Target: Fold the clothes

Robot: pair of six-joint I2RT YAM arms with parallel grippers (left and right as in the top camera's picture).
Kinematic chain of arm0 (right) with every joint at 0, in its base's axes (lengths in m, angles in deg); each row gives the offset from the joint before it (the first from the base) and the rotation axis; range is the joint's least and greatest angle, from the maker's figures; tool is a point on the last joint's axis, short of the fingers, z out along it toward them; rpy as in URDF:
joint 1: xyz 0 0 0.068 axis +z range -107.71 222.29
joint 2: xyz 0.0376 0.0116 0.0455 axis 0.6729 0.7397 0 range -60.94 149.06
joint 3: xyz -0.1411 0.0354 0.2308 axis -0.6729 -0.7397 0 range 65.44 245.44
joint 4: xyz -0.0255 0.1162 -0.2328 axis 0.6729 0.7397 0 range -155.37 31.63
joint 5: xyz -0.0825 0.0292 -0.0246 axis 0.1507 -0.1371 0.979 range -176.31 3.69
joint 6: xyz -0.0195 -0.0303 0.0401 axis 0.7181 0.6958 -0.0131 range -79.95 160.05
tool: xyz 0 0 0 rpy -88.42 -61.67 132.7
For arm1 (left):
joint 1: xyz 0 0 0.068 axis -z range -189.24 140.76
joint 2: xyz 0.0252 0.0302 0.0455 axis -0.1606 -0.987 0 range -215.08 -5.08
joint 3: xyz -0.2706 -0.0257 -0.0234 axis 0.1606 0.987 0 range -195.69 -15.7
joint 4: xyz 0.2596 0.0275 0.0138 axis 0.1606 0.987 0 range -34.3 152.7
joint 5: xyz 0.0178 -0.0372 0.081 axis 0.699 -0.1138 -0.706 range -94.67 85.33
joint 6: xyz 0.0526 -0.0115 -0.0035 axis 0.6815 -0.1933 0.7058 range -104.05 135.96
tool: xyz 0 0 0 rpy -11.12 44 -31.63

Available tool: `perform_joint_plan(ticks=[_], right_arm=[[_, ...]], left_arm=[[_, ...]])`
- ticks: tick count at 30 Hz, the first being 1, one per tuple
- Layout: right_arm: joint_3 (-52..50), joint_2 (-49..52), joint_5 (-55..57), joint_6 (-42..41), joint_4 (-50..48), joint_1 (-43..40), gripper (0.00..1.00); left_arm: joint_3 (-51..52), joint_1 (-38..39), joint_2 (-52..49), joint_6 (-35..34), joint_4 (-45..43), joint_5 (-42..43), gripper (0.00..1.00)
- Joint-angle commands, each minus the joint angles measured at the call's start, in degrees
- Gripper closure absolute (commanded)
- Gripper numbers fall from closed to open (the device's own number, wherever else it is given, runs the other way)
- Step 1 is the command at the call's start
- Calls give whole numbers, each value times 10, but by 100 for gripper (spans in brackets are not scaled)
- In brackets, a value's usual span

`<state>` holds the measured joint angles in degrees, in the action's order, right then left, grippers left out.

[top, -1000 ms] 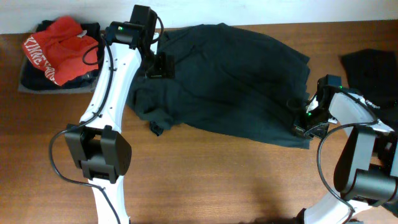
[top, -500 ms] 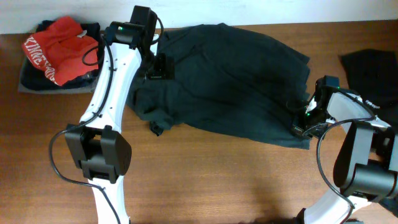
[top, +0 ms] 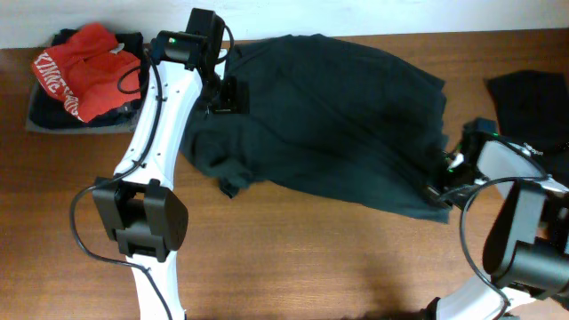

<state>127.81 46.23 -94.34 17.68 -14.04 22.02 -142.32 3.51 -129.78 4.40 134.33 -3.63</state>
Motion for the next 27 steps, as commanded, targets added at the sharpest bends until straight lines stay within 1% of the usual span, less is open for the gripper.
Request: perform_joint_plan(ticks=[1,5,10,16,19,23,25,27], right_arm=[[-47,50,86,-21,0,-74,96],[-45,50,88,-21,-7,-133,96],[-24,50,97,-19,-12,-182,96],[48,50,103,-22,22,-231,96],[97,50,102,-22,58,-241,96],[193,48,91,-14,159,-231,96],[232,43,55,16,193,-221,96],[275,32,-9,67,228,-205,95]], left_arm=[[1,-2,9,8,5,-5,1],[1,-2,9,7,4,-5,1],[1,-2,9,7,4,-5,1],[1,-2,9,7,6,-5,1],[1,-2,9,7,5,-5,1],[1,-2,9,8,5,-5,1],[1,-2,9,8,5,-4,1],[1,-2,9,8,5,-4,1]])
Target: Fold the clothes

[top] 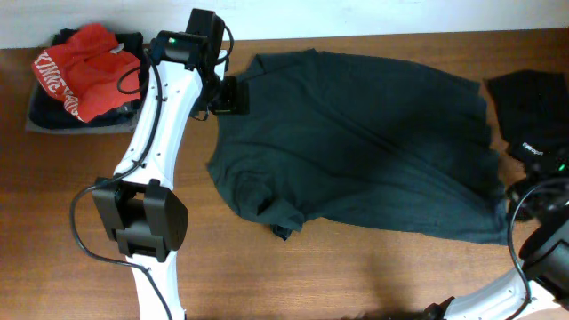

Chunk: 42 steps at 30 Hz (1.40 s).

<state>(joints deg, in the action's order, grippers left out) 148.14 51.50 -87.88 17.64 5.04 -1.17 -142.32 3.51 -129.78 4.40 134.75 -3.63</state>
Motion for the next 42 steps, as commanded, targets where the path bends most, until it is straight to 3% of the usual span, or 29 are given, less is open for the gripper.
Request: perform_joint_plan(ticks=[1,4,6,8,12,15,23,29,34,35,36,37,42], right_arm=[[89,-25,-108,94,53,34,93],[138,-35,-233,201,110,64,76],[162,-38,-304,268,151,91,49],[178,-38,-345,325,194,128,36],[181,-38,-354,370,235,217,35],[181,-38,-353,372,235,295,38],[181,-38,-337,370,229,481,40],[181,-38,-306,370,257,591,30],[175,-38,-242,370,245,695,30],[174,-37,-228,370,240,716,23],[172,-37,-211,369,232,741,6],[169,-37,-192,363,224,764,1],[140,-35,-78,273,151,838,1]], left_arm=[[1,-2,9,8,1,-4,1],[1,-2,9,10,-1,-4,1],[0,-2,9,12,-4,-4,1],[0,-2,10,23,-8,-5,1],[-5,-2,10,22,-15,-6,1],[-7,-12,10,-23,-15,-40,1],[-7,-96,10,-72,17,-36,1],[-7,-151,10,-73,15,-6,1],[-7,-162,9,-73,7,-9,1],[-7,-162,9,-73,5,-9,1],[-7,-162,9,-73,2,-10,1],[-7,-162,9,-73,-1,-10,1],[-7,-162,9,-73,-11,-10,1]])
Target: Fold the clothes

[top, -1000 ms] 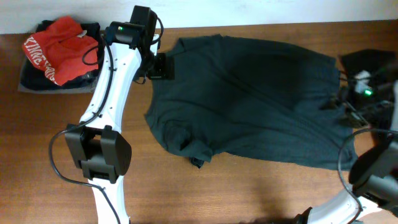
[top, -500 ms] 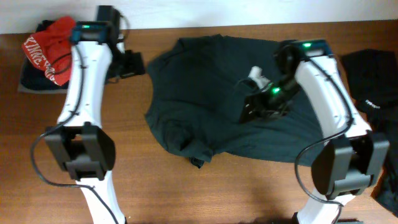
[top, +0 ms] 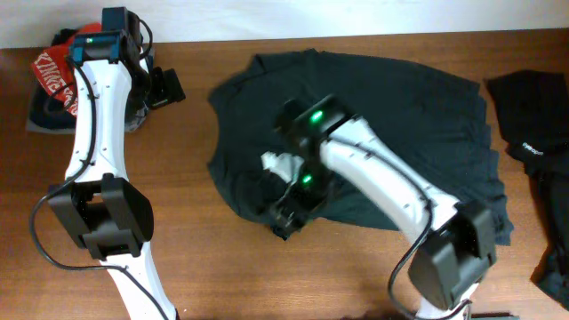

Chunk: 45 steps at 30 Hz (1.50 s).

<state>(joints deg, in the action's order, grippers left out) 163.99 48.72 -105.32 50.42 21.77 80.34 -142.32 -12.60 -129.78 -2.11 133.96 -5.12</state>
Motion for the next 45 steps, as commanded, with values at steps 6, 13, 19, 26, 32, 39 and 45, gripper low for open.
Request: perform_joint_plan(ticks=[6,13,19,26,32,39,45], right_arm=[[-85,-5,96,-88,-101,59,0],[-144,-4,66,-259,-189,59,35],[-145,-4,30,-278,-225,65,36],[-167,2,55,-276,-227,83,45],[-200,3,129,-262,-243,84,45],[-200,3,137,-188,-283,84,44],[-201,3,137,-167,-290,84,45]], left_arm=[[-7,-1,9,-8,-3,5,1],[-7,-1,9,-8,-3,5,1],[-7,-1,9,-8,-11,5,1],[-7,-1,9,-8,-11,5,1],[-7,-1,9,-8,-12,5,1],[-7,-1,9,-7,-13,5,1],[-7,-1,9,-7,-13,5,1]])
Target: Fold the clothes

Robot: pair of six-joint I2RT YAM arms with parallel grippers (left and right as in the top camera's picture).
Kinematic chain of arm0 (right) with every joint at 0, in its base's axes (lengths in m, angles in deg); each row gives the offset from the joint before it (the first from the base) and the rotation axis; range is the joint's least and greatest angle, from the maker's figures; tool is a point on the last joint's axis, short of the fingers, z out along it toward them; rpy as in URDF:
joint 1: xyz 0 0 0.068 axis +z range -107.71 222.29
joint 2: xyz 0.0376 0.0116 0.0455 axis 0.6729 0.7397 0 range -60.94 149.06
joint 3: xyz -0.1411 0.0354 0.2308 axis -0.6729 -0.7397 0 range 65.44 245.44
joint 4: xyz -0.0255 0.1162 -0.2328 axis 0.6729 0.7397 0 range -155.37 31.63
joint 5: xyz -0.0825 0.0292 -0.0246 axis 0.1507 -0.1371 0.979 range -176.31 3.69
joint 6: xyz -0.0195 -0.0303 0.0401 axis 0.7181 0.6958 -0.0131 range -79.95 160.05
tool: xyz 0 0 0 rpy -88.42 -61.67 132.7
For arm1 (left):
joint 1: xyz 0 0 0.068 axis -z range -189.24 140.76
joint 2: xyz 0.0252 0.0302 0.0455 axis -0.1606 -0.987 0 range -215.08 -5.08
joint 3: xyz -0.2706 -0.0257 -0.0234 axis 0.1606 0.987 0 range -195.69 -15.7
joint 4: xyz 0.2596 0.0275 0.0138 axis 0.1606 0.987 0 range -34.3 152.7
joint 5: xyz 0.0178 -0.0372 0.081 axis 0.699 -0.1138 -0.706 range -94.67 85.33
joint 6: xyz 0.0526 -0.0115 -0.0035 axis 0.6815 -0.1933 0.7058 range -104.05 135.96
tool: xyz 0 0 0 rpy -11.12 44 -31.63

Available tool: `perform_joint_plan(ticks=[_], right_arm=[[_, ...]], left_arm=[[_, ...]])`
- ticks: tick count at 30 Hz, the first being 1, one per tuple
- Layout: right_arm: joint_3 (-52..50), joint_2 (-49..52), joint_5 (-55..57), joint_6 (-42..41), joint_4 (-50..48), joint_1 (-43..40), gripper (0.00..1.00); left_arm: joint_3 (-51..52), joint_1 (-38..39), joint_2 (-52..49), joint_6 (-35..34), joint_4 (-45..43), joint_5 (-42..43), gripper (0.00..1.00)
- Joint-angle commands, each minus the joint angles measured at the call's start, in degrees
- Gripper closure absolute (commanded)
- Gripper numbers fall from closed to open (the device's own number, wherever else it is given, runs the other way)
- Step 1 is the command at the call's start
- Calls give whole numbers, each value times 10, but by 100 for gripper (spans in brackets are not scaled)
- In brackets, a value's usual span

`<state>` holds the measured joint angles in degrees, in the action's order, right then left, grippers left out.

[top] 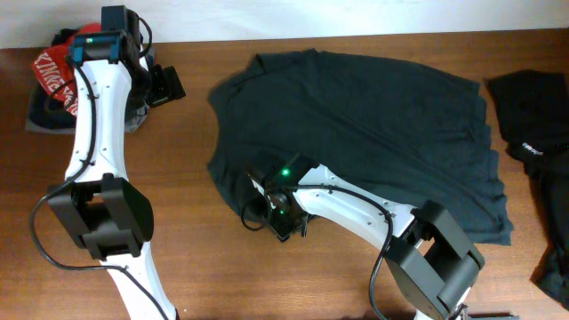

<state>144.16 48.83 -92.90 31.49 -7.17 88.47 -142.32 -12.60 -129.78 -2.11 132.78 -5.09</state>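
A dark green T-shirt [373,124] lies spread flat across the middle of the wooden table, its collar side toward the left. My right gripper [265,213] is low at the shirt's lower-left corner, on the crumpled sleeve, which it mostly hides. Whether its fingers have closed on the cloth does not show. My left gripper [165,85] hovers off the shirt to the upper left, open and holding nothing, beside the pile of clothes.
A pile of folded dark clothes with a red printed garment [49,71] on top sits at the far left corner. Black garments [533,116] lie at the right edge. Bare wood [267,284] runs along the front.
My right arm has dropped lower and its gripper has shifted a little left onto the bunched sleeve at the shirt's lower-left corner. The left arm and the shirt lie as before.
The shirt lay rumpled, my left gripper at its collar end and my right at its far right hem. Then it was stretched flat. After that my left gripper was off it by the pile and my right reached over the crumpled sleeve, where it now sits low.
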Motion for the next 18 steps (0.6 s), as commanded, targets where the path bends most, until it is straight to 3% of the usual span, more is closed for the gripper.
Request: perform_joint_plan(ticks=[1,3,7,12,18], right_arm=[[-4,2,13,24,-1,3,45],[-9,2,18,24,-5,3,47],[-23,2,28,23,-16,3,63],[-24,2,26,12,-22,3,96],[10,2,-10,-10,-14,3,96]], left_arm=[[-7,-1,9,-7,-1,4,1],[-7,-1,9,-7,-1,4,1],[-7,-1,9,-7,-2,4,1],[-7,-1,9,-7,-1,4,1],[-7,-1,9,-7,-2,4,1]])
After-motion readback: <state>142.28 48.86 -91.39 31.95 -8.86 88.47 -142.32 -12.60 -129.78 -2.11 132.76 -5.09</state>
